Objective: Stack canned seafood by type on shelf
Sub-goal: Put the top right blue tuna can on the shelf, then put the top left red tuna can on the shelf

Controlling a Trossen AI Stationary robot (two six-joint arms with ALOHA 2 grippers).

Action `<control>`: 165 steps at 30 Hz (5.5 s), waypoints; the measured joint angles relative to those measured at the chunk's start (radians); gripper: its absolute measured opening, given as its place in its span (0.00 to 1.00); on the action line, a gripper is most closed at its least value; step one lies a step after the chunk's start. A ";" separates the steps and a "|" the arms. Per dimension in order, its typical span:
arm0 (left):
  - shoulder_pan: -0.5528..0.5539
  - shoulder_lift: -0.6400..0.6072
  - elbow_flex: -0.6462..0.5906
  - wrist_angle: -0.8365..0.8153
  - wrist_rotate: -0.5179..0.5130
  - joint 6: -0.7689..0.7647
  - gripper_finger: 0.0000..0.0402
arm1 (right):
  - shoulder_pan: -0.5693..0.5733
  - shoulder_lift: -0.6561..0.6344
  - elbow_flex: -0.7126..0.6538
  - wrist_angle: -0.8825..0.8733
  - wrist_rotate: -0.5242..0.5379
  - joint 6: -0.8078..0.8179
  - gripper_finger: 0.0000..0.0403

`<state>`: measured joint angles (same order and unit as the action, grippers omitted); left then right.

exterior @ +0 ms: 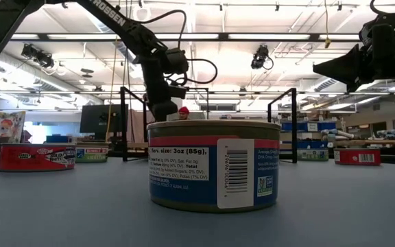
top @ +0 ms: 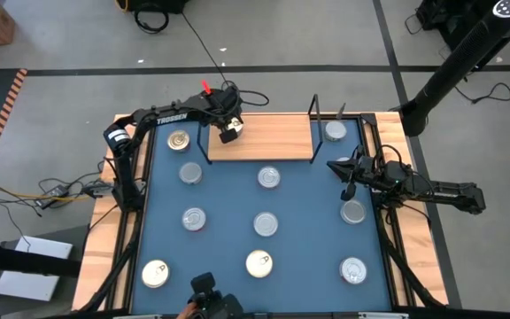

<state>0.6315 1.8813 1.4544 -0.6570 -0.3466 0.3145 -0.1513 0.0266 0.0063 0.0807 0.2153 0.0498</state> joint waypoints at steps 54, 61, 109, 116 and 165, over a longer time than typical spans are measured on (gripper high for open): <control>-0.028 0.027 0.047 0.052 0.343 0.104 0.00 | 0.000 0.000 0.000 0.008 -0.008 0.000 0.06; -0.016 0.027 0.047 0.043 0.304 0.105 0.00 | 0.000 0.000 0.000 0.008 -0.008 0.000 0.06; -0.334 -0.114 -0.154 0.699 0.351 -0.014 0.00 | 0.000 0.006 0.000 0.030 -0.001 0.000 0.06; -0.373 -0.243 -0.410 1.029 0.347 -0.090 0.00 | 0.000 0.006 0.000 0.038 -0.001 0.000 0.06; -0.422 -0.370 -0.512 1.141 0.418 -0.241 0.03 | 0.000 0.006 0.000 0.046 0.000 0.000 0.06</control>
<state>0.2092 1.5112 0.9421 0.4837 0.0713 0.0733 -0.1516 0.0326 0.0063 0.1265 0.2153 0.0498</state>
